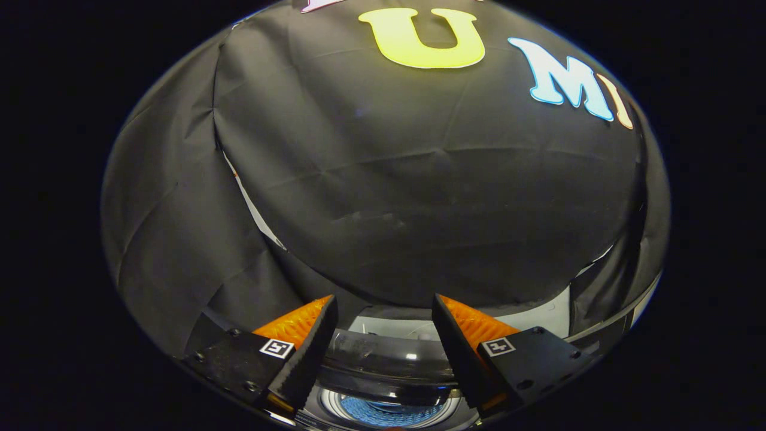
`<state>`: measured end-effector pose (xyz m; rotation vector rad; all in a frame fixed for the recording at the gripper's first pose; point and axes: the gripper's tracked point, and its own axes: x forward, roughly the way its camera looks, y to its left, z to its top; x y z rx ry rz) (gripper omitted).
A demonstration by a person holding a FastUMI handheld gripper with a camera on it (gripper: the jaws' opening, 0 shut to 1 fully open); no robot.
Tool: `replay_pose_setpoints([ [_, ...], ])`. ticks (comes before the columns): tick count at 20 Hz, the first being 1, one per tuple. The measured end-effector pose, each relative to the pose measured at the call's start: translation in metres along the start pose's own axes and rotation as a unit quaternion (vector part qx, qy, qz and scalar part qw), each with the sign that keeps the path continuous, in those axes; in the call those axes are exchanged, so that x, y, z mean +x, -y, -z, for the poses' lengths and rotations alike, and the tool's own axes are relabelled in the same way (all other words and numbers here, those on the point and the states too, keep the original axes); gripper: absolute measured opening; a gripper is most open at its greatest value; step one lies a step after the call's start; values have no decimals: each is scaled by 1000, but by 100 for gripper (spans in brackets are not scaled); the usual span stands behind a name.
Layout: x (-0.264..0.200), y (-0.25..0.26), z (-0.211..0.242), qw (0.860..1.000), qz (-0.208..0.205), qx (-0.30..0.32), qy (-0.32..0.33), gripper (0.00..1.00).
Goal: Put the clothes into the washing machine and then close the washing machine lid.
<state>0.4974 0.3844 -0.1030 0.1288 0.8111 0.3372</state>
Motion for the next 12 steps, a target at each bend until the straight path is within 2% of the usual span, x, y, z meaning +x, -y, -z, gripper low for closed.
replay_pose_setpoints([
  [12, -20, -6, 19, 1000, -2, -20, 8, 99],
])
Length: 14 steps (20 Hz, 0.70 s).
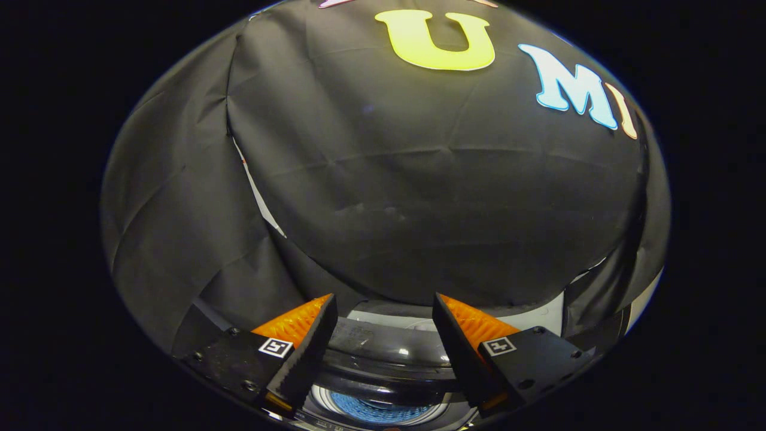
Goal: Put the clothes into the washing machine and then close the washing machine lid.
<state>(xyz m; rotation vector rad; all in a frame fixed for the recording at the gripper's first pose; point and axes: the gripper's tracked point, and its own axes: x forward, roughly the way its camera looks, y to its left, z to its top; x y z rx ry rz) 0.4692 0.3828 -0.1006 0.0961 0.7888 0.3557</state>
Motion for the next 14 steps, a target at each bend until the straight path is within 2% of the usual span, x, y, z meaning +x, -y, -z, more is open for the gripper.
replay_pose_setpoints([
  [8, -17, -8, 18, 1000, -9, -5, 14, 99],
  [14, -29, -16, 33, 998, -25, -17, 50, 99],
])
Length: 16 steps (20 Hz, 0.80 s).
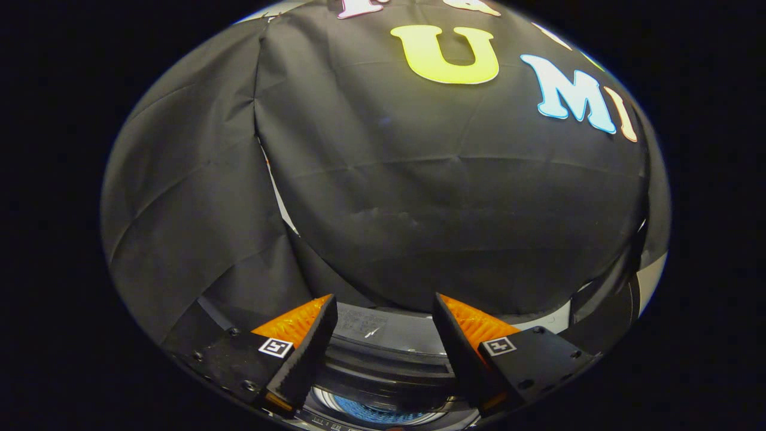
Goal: Put the clothes into the washing machine and then close the washing machine lid.
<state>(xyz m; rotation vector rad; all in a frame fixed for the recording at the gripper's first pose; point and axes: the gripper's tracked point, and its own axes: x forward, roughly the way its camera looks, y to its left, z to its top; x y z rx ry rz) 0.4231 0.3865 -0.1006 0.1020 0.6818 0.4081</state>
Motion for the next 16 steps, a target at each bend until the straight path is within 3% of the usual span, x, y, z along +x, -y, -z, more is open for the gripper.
replay_pose_setpoints([
  [9, -12, -5, 19, 1000, 8, -3, 19, 99],
  [12, -14, -10, 42, 1000, -5, 19, -4, 99],
  [16, -22, -8, 94, 999, 9, 34, -39, 100],
])
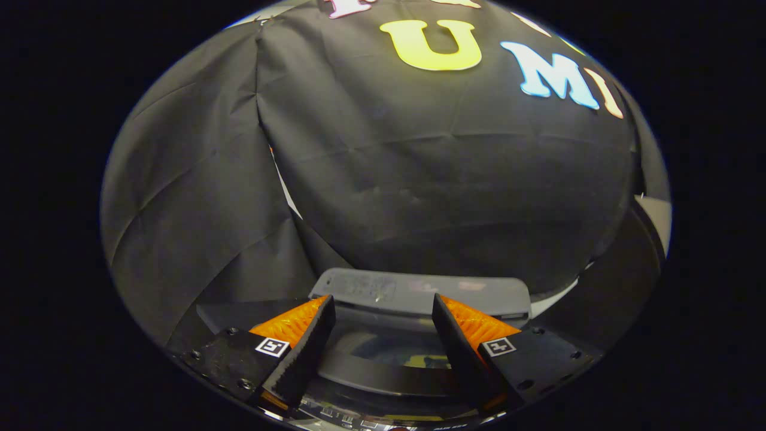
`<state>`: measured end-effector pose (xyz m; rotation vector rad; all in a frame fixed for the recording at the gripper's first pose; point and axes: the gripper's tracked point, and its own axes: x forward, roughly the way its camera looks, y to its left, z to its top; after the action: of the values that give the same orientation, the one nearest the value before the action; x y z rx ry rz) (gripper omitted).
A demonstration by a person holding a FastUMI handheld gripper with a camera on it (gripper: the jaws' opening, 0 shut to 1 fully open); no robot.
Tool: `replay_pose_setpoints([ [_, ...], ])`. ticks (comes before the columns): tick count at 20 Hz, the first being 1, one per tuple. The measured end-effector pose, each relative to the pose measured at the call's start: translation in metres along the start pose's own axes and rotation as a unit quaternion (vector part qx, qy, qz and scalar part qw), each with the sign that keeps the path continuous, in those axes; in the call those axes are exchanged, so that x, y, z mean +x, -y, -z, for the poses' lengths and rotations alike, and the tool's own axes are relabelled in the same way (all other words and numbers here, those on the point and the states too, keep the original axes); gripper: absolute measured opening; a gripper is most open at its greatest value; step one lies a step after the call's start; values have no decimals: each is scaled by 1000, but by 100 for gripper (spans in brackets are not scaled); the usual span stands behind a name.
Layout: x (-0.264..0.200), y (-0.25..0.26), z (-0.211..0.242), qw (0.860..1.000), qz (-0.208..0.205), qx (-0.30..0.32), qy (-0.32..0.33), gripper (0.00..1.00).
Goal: Put the clothes into the washing machine and then close the washing machine lid.
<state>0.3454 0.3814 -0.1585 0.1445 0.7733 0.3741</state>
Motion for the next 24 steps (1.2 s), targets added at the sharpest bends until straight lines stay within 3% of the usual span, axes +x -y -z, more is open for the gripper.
replay_pose_setpoints([
  [6, -26, -4, 53, 1000, -3, -21, -8, 98],
  [11, -66, -6, 57, 1000, -20, -13, 16, 98],
  [17, -160, 5, 46, 995, -38, -24, 90, 98],
  [24, -283, 71, 72, 985, -24, -18, 172, 98],
])
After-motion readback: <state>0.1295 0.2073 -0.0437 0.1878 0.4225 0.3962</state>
